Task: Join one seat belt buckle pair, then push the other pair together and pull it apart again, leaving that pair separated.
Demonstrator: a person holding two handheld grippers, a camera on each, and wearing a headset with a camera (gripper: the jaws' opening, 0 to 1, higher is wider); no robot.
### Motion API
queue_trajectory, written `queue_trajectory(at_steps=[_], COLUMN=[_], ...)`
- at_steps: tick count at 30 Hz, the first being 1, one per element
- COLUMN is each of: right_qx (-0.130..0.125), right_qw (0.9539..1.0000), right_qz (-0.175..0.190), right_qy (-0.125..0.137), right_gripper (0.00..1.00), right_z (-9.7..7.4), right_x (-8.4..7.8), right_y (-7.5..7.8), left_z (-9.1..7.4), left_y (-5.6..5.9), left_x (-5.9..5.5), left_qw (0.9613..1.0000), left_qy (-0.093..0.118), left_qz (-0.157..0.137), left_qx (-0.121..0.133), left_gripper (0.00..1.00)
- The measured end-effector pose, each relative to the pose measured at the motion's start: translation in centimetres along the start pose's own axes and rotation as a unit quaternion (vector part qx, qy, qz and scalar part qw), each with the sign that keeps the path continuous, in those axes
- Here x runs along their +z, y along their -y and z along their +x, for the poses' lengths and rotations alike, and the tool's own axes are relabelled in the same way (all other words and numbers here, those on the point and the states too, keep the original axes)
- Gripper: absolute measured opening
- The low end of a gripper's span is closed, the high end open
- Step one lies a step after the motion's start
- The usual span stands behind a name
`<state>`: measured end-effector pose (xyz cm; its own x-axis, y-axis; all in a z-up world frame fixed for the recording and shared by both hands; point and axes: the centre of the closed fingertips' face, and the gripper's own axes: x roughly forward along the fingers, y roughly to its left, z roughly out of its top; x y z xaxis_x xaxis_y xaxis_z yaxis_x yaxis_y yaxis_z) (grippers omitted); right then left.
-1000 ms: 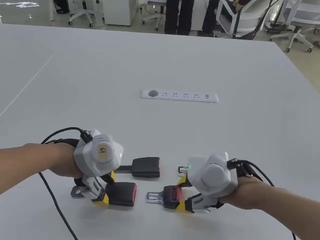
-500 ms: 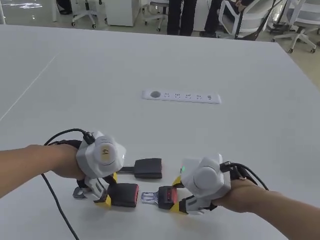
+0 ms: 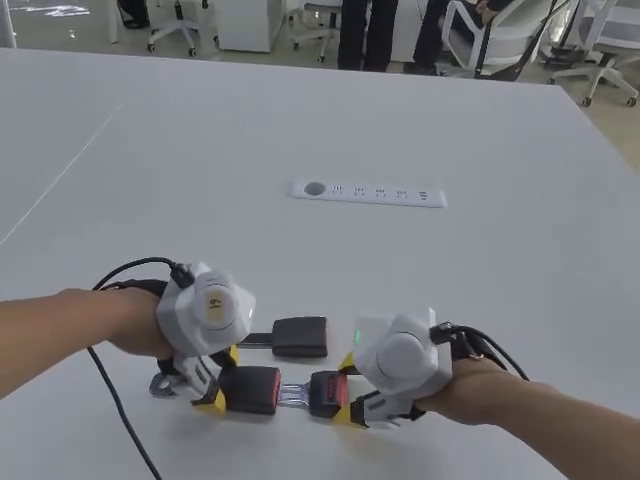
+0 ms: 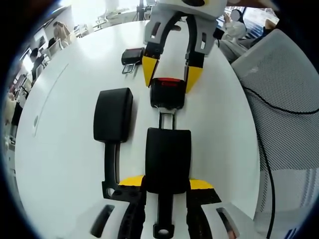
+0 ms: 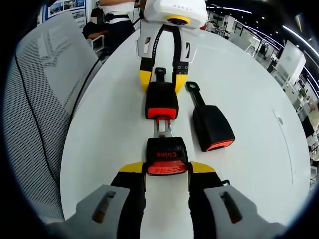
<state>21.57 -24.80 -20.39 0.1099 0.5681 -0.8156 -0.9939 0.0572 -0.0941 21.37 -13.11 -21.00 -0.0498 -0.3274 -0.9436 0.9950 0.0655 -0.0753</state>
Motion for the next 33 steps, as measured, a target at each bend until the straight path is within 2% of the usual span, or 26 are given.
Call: queue_trajectory(at_steps=[16, 26, 33], right_qx=[0.003, 0.003, 0.001], right_qw=[1.0, 1.0, 1.0], right_qz=[-0.003, 0.001, 0.003], right_qy=[0.005, 0.005, 0.007], right_gripper=[0.31, 0.31, 0.31], right_z=[0.6, 0.7, 0.7], right_x=[1.2, 1.1, 1.2], right_y=[-0.4, -0.3, -0.3], left_z=[0.1, 0.1, 0.1], left_y=[-0.1, -0.1, -0.1], left_x=[0.0, 0.0, 0.0], left_qw=[1.0, 0.9998, 0.9998], left_qy=[0.005, 0.02, 0.02], left_qz=[-0.002, -0.005, -0.002], left_qx=[0.0, 0.005, 0.004], left_gripper=[0.31, 0.31, 0.31])
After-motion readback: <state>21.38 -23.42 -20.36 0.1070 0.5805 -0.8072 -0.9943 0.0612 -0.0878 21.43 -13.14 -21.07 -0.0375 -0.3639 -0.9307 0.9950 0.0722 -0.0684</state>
